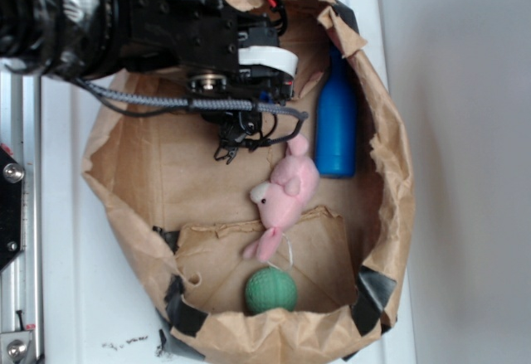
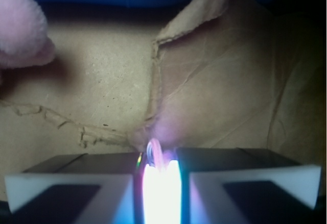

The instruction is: Grab the gray animal.

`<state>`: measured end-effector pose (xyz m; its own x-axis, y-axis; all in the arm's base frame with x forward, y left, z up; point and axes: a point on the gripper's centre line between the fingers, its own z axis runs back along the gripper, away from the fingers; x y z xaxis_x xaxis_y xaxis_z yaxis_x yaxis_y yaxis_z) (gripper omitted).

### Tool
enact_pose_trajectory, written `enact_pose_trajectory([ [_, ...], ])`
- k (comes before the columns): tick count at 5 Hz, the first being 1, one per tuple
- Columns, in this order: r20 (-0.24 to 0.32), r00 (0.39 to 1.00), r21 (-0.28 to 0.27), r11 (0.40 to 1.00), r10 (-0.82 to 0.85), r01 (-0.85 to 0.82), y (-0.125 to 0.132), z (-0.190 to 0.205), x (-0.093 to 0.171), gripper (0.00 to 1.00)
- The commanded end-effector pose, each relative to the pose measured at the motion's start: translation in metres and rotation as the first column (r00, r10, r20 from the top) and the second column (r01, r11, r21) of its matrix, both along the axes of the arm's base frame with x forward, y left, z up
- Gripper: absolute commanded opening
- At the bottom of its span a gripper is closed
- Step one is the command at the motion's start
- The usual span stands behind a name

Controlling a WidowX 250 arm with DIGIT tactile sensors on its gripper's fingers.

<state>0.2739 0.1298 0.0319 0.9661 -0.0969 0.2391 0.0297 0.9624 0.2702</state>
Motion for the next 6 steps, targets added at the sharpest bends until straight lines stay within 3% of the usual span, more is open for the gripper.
enact_pose_trajectory([
  [1,0.019,1.0,-0.003,1.0,-0.015,0.015,-0.005,0.017,-0.011,0.0],
  [2,0.036,0.999,-0.045,0.998,-0.04,0.042,-0.019,0.041,-0.021,0.0],
  [4,0.08,0.989,-0.288,0.947,-0.122,0.14,-0.037,0.14,-0.05,0.0],
  [5,0.087,0.986,-0.346,0.924,-0.14,0.161,-0.036,0.166,-0.053,0.0],
  [6,0.071,0.988,-0.368,0.917,-0.134,0.151,-0.04,0.19,-0.049,0.0],
])
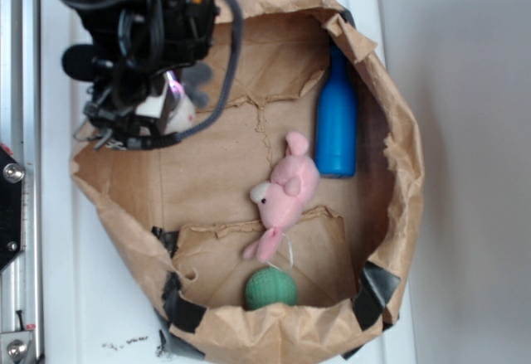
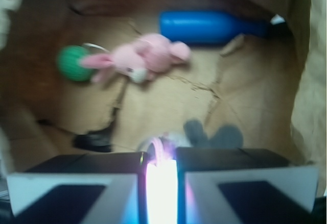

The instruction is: Grab the gray animal.

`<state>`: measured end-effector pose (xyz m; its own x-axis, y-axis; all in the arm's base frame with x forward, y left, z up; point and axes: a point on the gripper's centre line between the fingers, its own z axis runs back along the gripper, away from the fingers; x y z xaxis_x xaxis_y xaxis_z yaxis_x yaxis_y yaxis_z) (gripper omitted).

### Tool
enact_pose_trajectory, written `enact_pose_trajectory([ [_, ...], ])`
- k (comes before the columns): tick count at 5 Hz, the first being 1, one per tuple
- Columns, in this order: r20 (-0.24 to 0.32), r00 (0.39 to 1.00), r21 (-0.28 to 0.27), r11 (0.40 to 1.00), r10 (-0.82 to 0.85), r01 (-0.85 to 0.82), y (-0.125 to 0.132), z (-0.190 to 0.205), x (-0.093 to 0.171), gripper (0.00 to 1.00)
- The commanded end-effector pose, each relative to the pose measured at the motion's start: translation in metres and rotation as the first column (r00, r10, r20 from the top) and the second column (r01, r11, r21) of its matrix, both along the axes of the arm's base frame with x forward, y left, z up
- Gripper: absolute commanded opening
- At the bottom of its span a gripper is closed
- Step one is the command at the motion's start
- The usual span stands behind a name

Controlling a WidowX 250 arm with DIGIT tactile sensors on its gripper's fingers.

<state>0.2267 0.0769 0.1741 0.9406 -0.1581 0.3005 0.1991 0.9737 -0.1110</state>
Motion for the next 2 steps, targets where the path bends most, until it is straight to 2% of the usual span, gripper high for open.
enact_pose_trajectory([
  [1,0.03,0.997,0.014,0.997,0.074,-0.075,0.0025,0.0519,-0.0004,0.0],
  [2,0.041,0.998,0.012,0.999,0.05,-0.051,-0.0068,0.0479,-0.0025,0.0],
])
